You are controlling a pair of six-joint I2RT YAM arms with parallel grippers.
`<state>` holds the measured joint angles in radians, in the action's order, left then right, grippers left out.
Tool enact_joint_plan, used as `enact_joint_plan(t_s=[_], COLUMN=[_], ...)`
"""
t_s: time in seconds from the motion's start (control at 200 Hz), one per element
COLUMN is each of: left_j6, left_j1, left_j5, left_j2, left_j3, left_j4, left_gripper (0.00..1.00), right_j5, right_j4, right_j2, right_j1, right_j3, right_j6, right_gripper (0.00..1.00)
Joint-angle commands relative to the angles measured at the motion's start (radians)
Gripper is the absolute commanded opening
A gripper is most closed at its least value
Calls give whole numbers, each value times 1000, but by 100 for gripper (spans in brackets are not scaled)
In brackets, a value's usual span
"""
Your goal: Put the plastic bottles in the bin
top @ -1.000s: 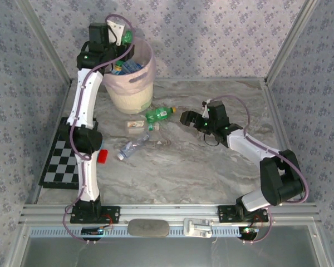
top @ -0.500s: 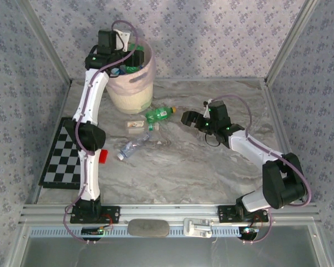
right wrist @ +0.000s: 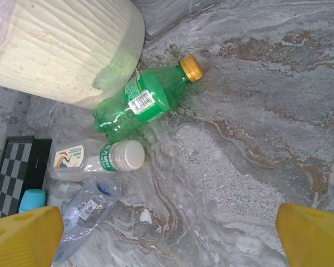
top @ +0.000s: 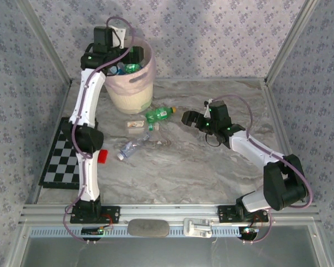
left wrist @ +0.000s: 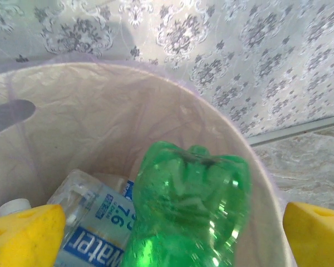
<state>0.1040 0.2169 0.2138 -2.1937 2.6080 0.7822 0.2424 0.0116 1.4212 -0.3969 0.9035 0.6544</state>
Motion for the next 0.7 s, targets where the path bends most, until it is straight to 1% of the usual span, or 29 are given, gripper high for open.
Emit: enact_joint_plan(t_s=[0.0,0.03,0.08,0.21,0.32,0.395,0.515,0.7], left_j6=[43,57,85,158,152,144,146,108], left_j1=[2,1,2,19,58,71,66,41], left_j5=[50,79,138,254,289,281,240,82], left_j2=[128,147,173,208,193,164,100,10], left_j3=[-78,-114,-170,-274,-303,-289,-231,-135], left_j4=[-73,-95,-154,-236,-244,-232,-193,-116], left_gripper=[100,99,95,79,77,78,81,86], right_j5=[1,1,3,3,5,6,1,-11], right_j4=[0,1,0,-2,-2,5,15,23], right_j2=[15,16,20,29,36,38,32,18], right_j1=[4,4,4,3,3,3,4,5], right_j3=[23,24,25,27,30,34,32,23], right_j6=[-19,-18,-18,-18,-18,-19,-19,-19], right_gripper=[100,100,100,100,100,100,100,100])
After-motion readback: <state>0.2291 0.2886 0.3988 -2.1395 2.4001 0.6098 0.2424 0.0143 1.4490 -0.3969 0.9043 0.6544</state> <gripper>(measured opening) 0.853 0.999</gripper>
